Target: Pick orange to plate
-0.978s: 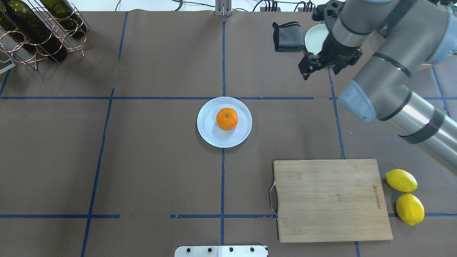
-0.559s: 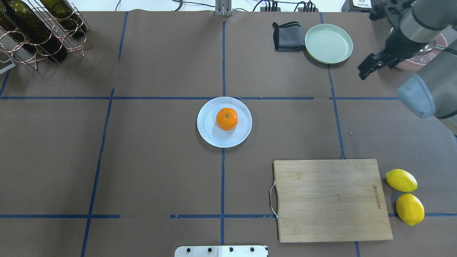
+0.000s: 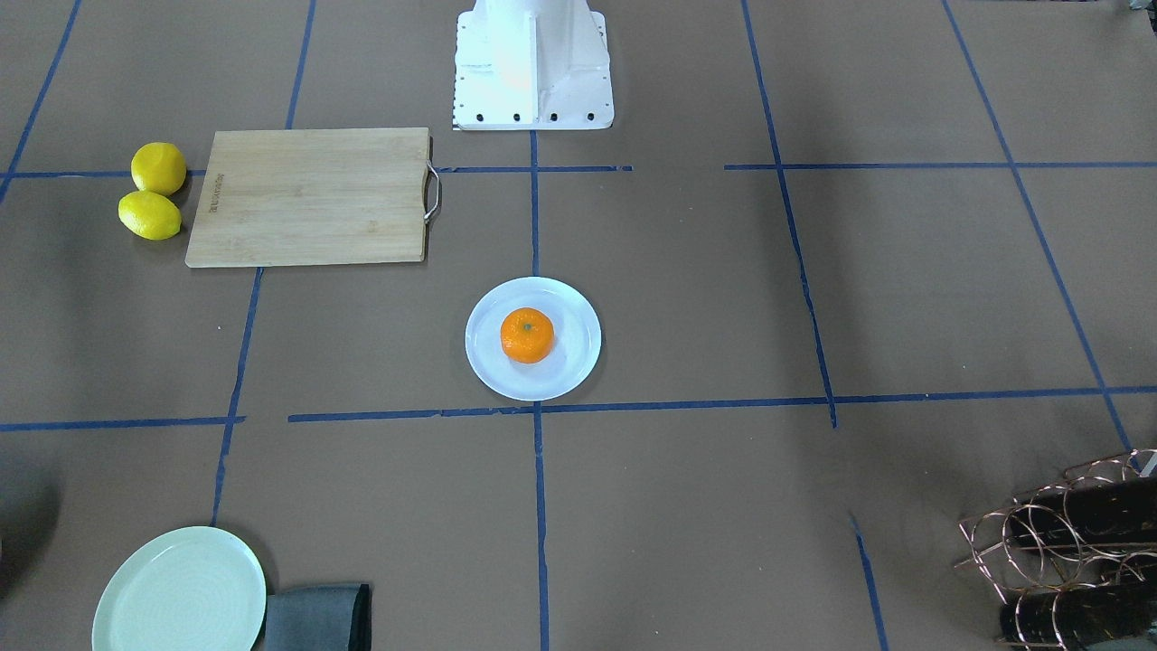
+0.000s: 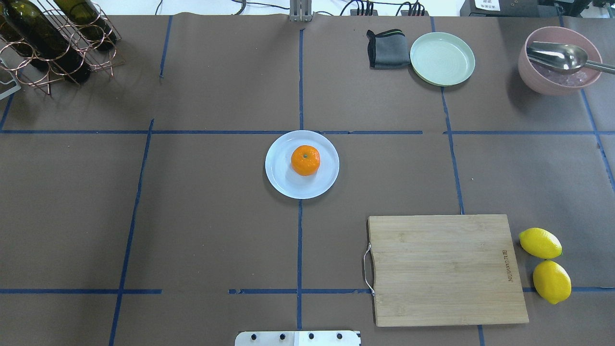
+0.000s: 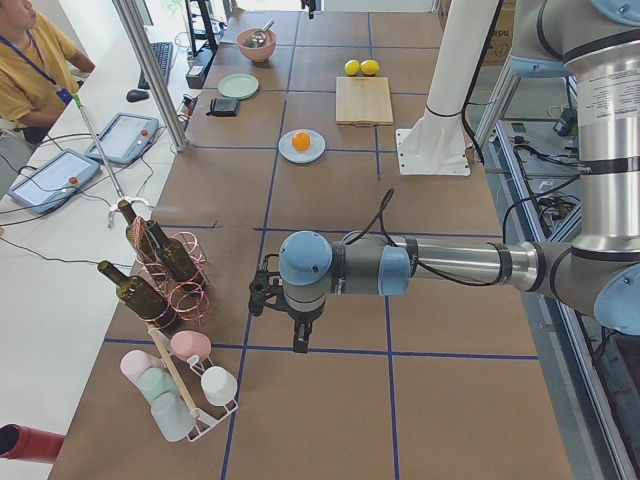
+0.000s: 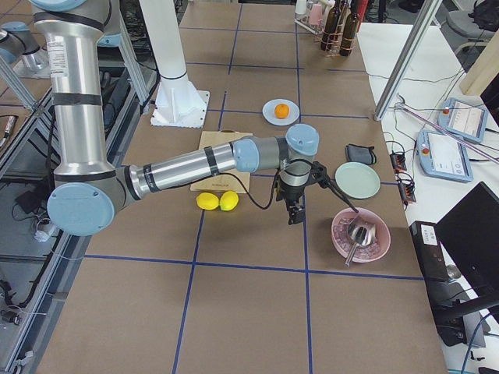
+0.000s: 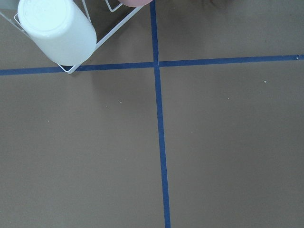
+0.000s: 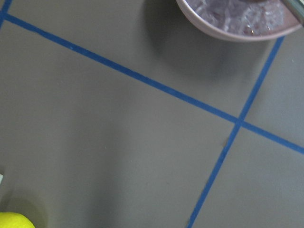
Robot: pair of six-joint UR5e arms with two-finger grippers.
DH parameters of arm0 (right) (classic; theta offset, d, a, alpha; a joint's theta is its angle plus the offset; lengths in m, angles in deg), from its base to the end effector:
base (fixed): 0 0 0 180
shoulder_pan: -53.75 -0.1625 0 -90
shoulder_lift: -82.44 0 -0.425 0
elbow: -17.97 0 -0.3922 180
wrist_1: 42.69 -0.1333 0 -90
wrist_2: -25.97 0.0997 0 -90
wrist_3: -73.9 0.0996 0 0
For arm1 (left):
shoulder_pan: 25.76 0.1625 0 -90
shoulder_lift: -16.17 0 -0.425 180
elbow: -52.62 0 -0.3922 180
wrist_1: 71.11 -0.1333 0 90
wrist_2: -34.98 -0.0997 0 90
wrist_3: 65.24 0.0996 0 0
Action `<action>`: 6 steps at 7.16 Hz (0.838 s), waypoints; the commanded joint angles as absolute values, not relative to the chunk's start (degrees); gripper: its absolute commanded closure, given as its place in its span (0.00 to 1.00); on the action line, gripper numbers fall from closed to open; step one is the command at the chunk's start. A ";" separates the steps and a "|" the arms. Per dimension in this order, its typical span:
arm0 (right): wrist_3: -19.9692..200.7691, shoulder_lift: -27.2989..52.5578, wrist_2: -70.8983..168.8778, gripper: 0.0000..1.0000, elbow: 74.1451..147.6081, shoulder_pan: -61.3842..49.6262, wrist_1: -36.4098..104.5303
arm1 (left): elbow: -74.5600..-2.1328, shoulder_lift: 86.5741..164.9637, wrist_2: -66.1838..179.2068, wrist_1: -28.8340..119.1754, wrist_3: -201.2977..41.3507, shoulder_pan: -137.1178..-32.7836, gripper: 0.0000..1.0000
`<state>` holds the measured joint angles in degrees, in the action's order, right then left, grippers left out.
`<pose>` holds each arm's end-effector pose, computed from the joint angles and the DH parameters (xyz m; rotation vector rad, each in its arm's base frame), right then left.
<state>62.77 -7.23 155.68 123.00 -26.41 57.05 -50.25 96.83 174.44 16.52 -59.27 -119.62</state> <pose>-0.0146 -0.4921 0.5501 0.1026 -0.6959 -0.3849 -0.0860 -0.4186 0.6204 0.0929 0.8585 0.0432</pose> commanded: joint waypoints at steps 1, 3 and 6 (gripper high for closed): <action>62.74 -12.38 156.48 0.00 123.00 -30.08 56.89 | -50.21 96.95 174.46 16.52 -59.27 -119.62 0.00; 63.00 -15.37 158.06 0.00 123.17 -31.41 56.89 | -50.30 96.86 174.46 16.43 -59.27 -119.62 0.00; 63.09 -15.30 158.68 0.00 123.26 -31.85 56.89 | -50.47 96.60 174.46 16.52 -59.18 -119.62 0.00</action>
